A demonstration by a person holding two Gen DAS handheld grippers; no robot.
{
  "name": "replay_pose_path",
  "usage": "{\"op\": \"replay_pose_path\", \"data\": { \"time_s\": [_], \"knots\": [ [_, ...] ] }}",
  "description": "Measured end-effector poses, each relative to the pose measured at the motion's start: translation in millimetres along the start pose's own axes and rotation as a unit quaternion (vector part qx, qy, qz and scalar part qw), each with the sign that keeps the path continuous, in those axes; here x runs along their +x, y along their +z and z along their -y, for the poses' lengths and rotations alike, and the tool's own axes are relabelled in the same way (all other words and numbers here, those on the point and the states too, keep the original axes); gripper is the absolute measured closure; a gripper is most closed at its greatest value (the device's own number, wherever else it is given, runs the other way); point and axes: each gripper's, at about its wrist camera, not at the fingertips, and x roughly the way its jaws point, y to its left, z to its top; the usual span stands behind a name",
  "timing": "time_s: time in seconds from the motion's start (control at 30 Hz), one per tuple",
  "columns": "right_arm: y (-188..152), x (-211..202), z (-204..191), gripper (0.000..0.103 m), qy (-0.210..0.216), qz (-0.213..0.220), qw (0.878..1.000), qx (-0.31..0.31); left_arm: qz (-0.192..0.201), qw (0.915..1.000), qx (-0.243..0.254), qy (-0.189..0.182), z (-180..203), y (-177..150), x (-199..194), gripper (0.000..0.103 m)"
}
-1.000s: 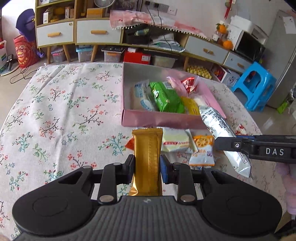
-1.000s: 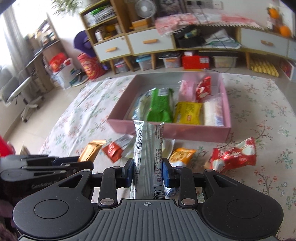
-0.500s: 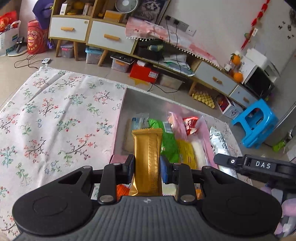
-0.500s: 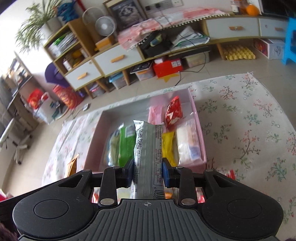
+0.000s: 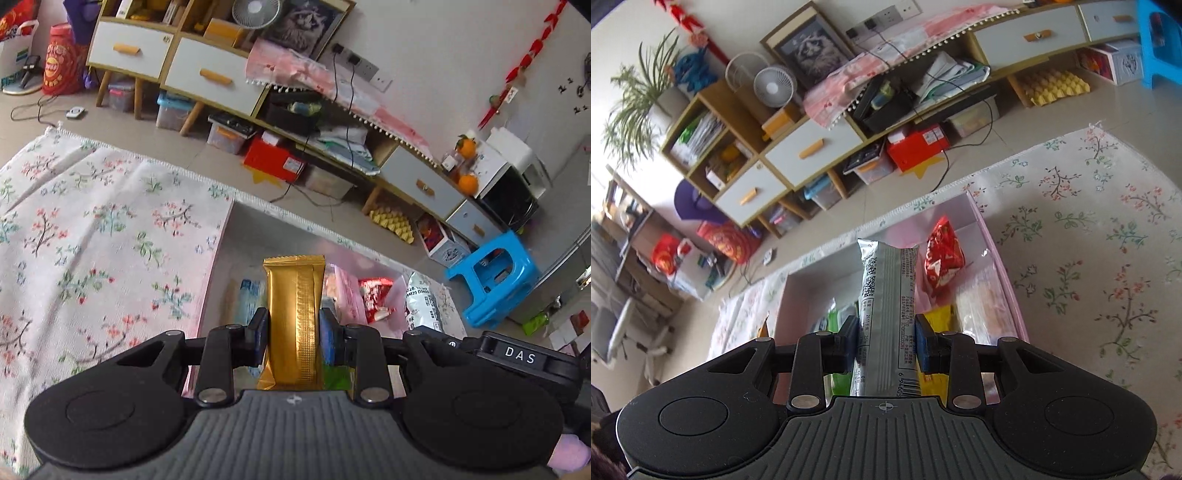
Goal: Organize snacks
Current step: 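Carry the gold and silver bars into the pink box and open both grippers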
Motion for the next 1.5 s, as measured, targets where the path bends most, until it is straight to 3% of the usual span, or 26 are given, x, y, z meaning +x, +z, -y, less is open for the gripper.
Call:
{"op": "replay_pose_path", "data": {
  "time_s": [0.17, 0.43, 0.7, 1.03, 1.13, 1.2, 1.27, 1.5],
  "knots": [
    [-3, 12, 3, 0.073, -0.006, 0.011, 1.0, 0.007, 0.003, 0.9998, -0.001, 0.02, -3, -3, 11, 0.077],
    [-8, 24, 12, 0.073, -0.029, 0.006, 0.999, 0.014, -0.002, 1.0, 0.009, 0.004, 8, -7, 22, 0.077],
    [-9, 25, 14, 0.073, -0.033, 0.004, 0.999, 0.012, -0.012, 0.9993, 0.009, 0.034, 3, -10, 30, 0.077],
    [-9, 20, 11, 0.07, -0.023, 0.013, 1.0, 0.009, -0.014, 0.9991, 0.019, 0.036, 9, -10, 29, 0.075],
    [-8, 18, 11, 0.068, -0.021, 0.013, 1.0, 0.013, -0.011, 0.9984, 0.024, 0.051, 11, -11, 28, 0.064],
    [-6, 18, 11, 0.068, -0.016, 0.005, 1.0, 0.013, -0.01, 0.9982, 0.025, 0.053, 11, -11, 26, 0.049],
    [-6, 16, 9, 0.057, -0.018, 0.002, 1.0, 0.003, -0.005, 0.9978, 0.032, 0.058, 11, -11, 22, 0.041],
    [-5, 0, -2, 0.047, -0.033, -0.006, 0.999, -0.037, -0.004, 0.9956, 0.064, 0.069, 14, -15, 8, 0.022]
  ]
}}
